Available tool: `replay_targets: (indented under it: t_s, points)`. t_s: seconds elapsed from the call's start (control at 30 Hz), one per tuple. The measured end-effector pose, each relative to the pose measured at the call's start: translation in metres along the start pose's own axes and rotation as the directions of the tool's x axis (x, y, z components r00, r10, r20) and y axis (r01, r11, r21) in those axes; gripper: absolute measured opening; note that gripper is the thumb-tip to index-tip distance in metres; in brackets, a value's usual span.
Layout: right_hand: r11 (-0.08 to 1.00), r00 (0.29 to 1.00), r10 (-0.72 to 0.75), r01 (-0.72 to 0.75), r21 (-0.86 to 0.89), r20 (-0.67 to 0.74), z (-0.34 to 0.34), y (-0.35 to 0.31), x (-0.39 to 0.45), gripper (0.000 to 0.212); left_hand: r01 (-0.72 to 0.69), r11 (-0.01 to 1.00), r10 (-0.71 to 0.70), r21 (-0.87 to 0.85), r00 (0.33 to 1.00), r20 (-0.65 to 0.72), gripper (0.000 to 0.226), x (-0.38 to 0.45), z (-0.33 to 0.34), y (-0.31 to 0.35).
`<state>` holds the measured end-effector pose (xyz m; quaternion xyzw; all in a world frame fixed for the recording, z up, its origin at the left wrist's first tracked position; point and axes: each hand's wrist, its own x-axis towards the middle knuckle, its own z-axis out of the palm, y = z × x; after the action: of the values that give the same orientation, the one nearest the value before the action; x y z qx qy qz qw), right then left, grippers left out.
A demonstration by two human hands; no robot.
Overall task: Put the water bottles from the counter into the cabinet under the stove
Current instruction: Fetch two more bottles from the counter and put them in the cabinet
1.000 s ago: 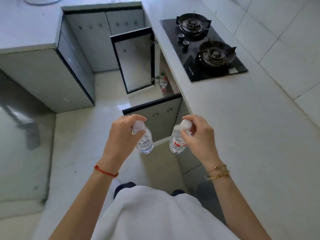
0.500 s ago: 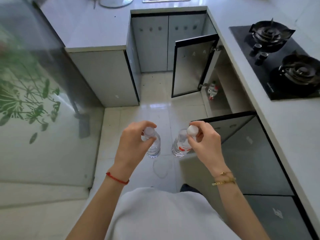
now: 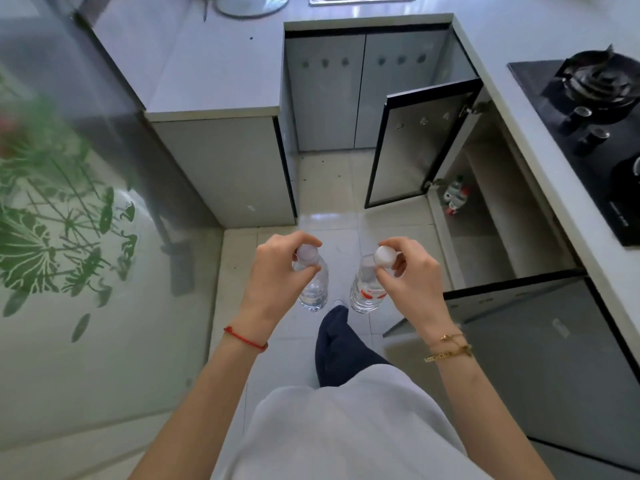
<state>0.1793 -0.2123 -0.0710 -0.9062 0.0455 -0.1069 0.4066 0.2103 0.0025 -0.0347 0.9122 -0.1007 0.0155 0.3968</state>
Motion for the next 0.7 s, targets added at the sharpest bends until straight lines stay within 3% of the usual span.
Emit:
replay_targets:
  t_s: [0.4,0.7]
  points:
    - [0.994,0.99,0.098,-0.101,-0.027,-0.104,0.017,0.029,0.183,0.026,-0.125,0.992,0.121,0.016,0.983,0.136,0.028,0.223,0.038,-0.003]
    - [0.955,0.917,0.271,-0.295,-0.041,-0.293,0.015,0.059,0.278,0.024,-0.305,0.952,0.298,-0.037,0.89,0.346,0.028,0.371,0.079,0.011]
